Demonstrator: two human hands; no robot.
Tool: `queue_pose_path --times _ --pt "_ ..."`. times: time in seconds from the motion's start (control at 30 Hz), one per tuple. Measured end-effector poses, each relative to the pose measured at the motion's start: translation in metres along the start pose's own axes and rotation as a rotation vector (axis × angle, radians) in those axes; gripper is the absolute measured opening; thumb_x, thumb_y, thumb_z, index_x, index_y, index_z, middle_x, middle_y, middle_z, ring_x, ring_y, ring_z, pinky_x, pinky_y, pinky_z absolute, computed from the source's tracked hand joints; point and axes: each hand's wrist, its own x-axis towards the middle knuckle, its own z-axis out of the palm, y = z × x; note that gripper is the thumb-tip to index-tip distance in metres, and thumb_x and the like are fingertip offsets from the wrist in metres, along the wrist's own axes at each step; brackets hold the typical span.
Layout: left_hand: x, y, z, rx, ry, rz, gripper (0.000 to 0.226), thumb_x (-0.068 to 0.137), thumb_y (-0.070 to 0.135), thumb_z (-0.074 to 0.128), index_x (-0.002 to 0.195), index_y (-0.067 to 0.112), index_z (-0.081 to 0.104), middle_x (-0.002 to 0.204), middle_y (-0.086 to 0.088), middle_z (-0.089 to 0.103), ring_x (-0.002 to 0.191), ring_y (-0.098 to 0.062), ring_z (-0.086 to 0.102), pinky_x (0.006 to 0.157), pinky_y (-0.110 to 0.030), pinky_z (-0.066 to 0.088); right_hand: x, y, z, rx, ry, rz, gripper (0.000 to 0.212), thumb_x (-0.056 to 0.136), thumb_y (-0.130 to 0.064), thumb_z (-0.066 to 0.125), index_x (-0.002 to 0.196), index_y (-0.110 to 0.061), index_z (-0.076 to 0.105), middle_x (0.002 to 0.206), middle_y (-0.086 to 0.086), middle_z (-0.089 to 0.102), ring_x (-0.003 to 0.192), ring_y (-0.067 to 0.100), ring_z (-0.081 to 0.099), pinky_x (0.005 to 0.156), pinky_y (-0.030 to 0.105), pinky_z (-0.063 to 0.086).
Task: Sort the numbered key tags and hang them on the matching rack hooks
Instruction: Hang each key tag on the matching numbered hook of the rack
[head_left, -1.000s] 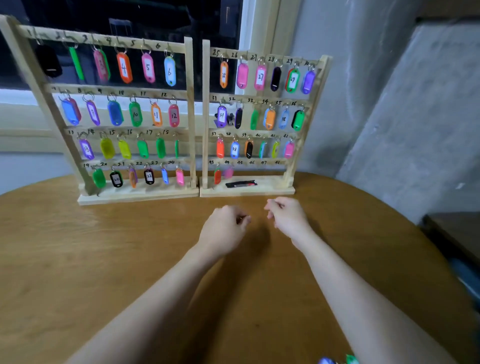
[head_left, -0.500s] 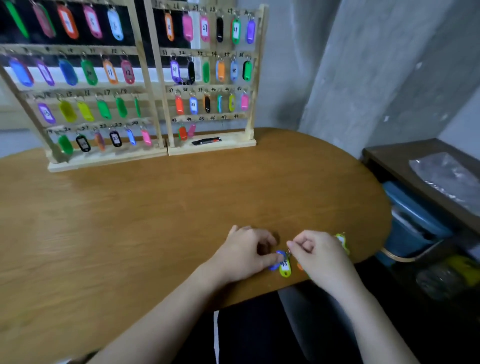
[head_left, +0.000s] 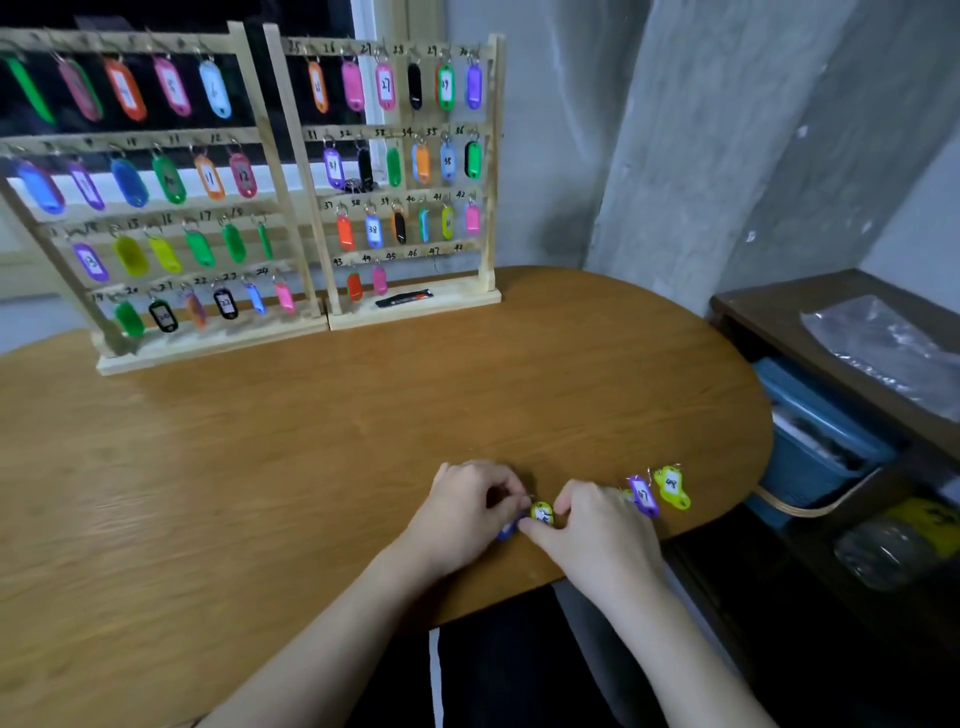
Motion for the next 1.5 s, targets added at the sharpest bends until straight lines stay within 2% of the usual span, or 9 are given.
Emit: queue_pose_path --times 0.2,0.33,0.5,0.6,0.8,1.03,1.13,1.27,1.5 --pt "-0.005 -0.016 -0.016 -0.085 0.124 -0.015 0.013 0.095 0.031 0.066 0.082 0.034 0.067 0.087 0.017 0.068 0.088 -0.004 0.063 0.084 -0.028 0.050 0.012 -0.013 -0.001 0.052 -0.089 -0.036 0.023 0.094 -0.049 0.063 0.091 -0.026 0.064 0.083 -0.011 0.062 0.070 0.013 0.056 0.062 0.028 0.041" --pt "-0.005 -0.023 -0.032 -0.203 0.186 -0.103 0.012 0.095 0.028 0.068 0.084 0.031 0.071 0.081 0.013 0.071 0.080 -0.004 0.065 0.071 -0.015 0.048 0.021 -0.017 -0.001 0.044 -0.077 -0.110 0.039 0.100 -0.040 0.053 0.068 -0.019 0.046 0.064 -0.005 0.054 0.053 0.010 0.049 0.047 0.026 0.035" --pt "0.007 -0.032 -0.046 -0.240 0.302 -0.148 0.019 0.094 0.022 0.070 0.077 0.029 0.069 0.071 0.013 0.068 0.065 -0.002 0.057 0.064 -0.018 0.046 0.043 -0.028 -0.004 0.134 -0.004 -0.193 0.041 0.103 -0.040 0.048 0.067 -0.020 0.047 0.062 -0.005 0.057 0.056 0.011 0.054 0.048 0.028 0.039" --pt "0.019 -0.036 -0.057 -0.279 0.342 -0.168 0.019 0.094 0.019 0.070 0.077 0.028 0.070 0.070 0.017 0.068 0.065 0.000 0.058 0.065 -0.014 0.044 0.064 -0.034 -0.006 0.228 0.000 -0.220 0.030 0.104 -0.035 0.044 0.078 -0.026 0.055 0.071 -0.010 0.069 0.073 0.011 0.063 0.065 0.036 0.055" --pt "0.047 -0.049 -0.080 -0.325 0.423 -0.204 0.017 0.093 0.018 0.071 0.078 0.026 0.072 0.074 0.011 0.072 0.072 -0.004 0.063 0.069 -0.016 0.048 0.108 -0.048 -0.004 0.322 0.010 -0.264 0.018 0.104 -0.028 0.040 0.091 -0.025 0.052 0.085 0.002 0.067 0.084 0.028 0.059 0.075 0.044 0.052" --pt "0.085 -0.071 -0.101 -0.326 0.482 -0.232 0.013 0.096 0.020 0.067 0.084 0.023 0.071 0.078 0.007 0.072 0.073 -0.002 0.063 0.067 -0.009 0.044 0.157 -0.083 0.003 0.619 0.041 -0.306 0.029 0.108 -0.025 0.042 0.088 -0.014 0.060 0.071 -0.008 0.057 0.061 0.005 0.050 0.056 0.020 0.035" --pt "0.105 -0.083 -0.111 -0.412 0.564 -0.263 0.017 0.098 0.022 0.064 0.083 0.018 0.070 0.071 0.007 0.066 0.062 -0.003 0.055 0.062 -0.015 0.042 0.182 -0.108 0.016 0.810 0.019 -0.251 0.029 0.107 -0.025 0.043 0.085 -0.019 0.061 0.060 -0.019 0.057 0.058 0.005 0.047 0.056 0.023 0.034" --pt "0.133 -0.102 -0.121 -0.480 0.641 -0.293 0.023 0.100 0.022 0.060 0.084 0.010 0.071 0.064 0.004 0.060 0.061 -0.008 0.050 0.063 -0.024 0.041 0.208 -0.136 0.027 1.177 -0.084 -0.153 0.029 0.108 -0.022 0.040 0.084 -0.013 0.054 0.057 -0.008 0.033 0.052 0.013 0.028 0.046 0.025 0.021" --pt "0.172 -0.122 -0.135 -0.566 0.774 -0.220 0.031 0.103 0.020 0.055 0.077 0.007 0.060 0.065 0.004 0.054 0.065 -0.010 0.049 0.064 -0.024 0.039 0.271 -0.170 0.030 1.285 -0.147 -0.188 0.029 0.109 -0.022 0.041 0.083 -0.015 0.052 0.068 -0.001 0.041 0.054 0.013 0.036 0.049 0.026 0.024"
